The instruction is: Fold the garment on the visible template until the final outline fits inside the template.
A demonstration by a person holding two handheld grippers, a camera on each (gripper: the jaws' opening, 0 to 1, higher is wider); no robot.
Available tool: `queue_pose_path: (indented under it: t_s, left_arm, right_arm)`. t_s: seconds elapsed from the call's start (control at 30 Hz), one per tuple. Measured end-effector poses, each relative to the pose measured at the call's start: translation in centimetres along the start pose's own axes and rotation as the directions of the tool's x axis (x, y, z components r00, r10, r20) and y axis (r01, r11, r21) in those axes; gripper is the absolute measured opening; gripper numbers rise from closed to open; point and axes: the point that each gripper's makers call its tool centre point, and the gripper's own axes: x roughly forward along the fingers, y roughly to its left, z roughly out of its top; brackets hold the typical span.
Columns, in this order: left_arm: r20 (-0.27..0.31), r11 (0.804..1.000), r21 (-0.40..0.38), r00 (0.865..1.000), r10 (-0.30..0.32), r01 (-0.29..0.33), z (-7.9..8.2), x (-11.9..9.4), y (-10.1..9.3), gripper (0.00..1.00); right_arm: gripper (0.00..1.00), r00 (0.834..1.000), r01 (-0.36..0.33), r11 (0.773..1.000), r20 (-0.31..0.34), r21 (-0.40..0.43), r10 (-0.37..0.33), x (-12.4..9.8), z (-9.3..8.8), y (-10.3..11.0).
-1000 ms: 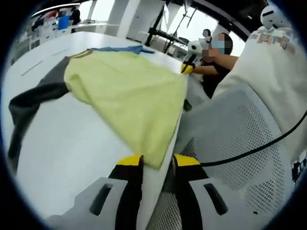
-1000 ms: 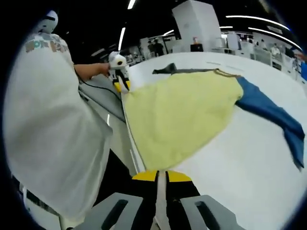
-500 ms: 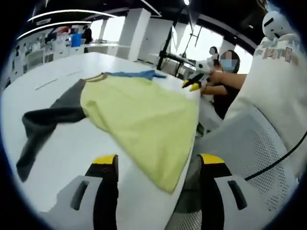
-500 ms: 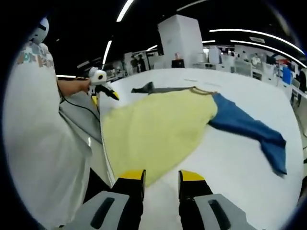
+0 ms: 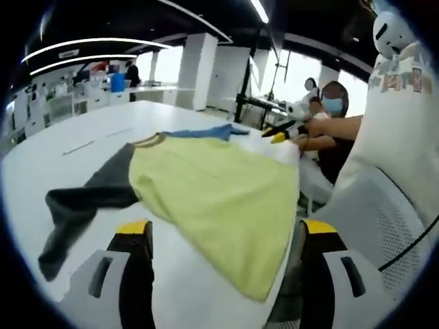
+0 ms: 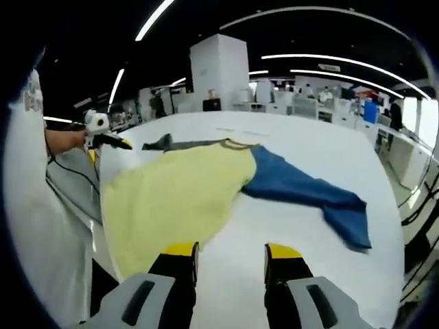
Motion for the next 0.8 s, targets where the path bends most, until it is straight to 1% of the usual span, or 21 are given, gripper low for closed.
queue_pose_path:
  t_s: [0.17, 0.33, 0.43, 0.47, 0.57, 0.67, 0.8]
  left_arm:
    - [0.017, 1.000, 0.009, 0.999, 0.029, -0.029, 0.4, 0.0, 0.4, 0.87]
    - [0.022, 0.996, 0.014, 0.996, 0.083, -0.083, 0.6, 0.1, 1.2, 0.87]
    - [0.019, 0.995, 0.019, 0.995, 0.096, -0.096, 0.6, 0.2, 1.4, 0.86]
    - [0.016, 0.995, 0.022, 0.995, 0.099, -0.100, 0.6, 0.2, 1.4, 0.86]
    - [0.021, 0.995, 0.011, 0.994, 0.103, -0.103, 0.6, 0.3, 1.3, 0.86]
    - [0.001, 0.996, 0.012, 0.996, 0.094, -0.094, 0.1, 0.6, 1.1, 0.84]
    - [-0.007, 0.995, 0.013, 0.995, 0.095, -0.095, -0.1, 0.6, 1.0, 0.84]
  right_arm:
    - [0.35, 0.998, 0.056, 0.998, 0.015, 0.038, -0.056, 0.2, 0.2, -1.2]
    - [0.34, 0.996, 0.084, 0.995, 0.013, 0.048, -0.085, 0.5, 0.2, -1.6]
    - [0.34, 0.994, 0.104, 0.993, 0.010, 0.058, -0.104, 0.5, 0.1, -2.1]
    - [0.34, 0.993, 0.122, 0.991, -0.001, 0.057, -0.122, 0.6, 0.0, -2.4]
    - [0.33, 0.989, 0.149, 0.986, -0.002, 0.069, -0.150, 0.6, -0.1, -3.1]
    - [0.32, 0.985, 0.174, 0.982, 0.005, 0.080, -0.175, 0.6, 0.2, -3.7]
    - [0.31, 0.979, 0.202, 0.976, -0.002, 0.078, -0.203, 0.8, 0.3, -4.5]
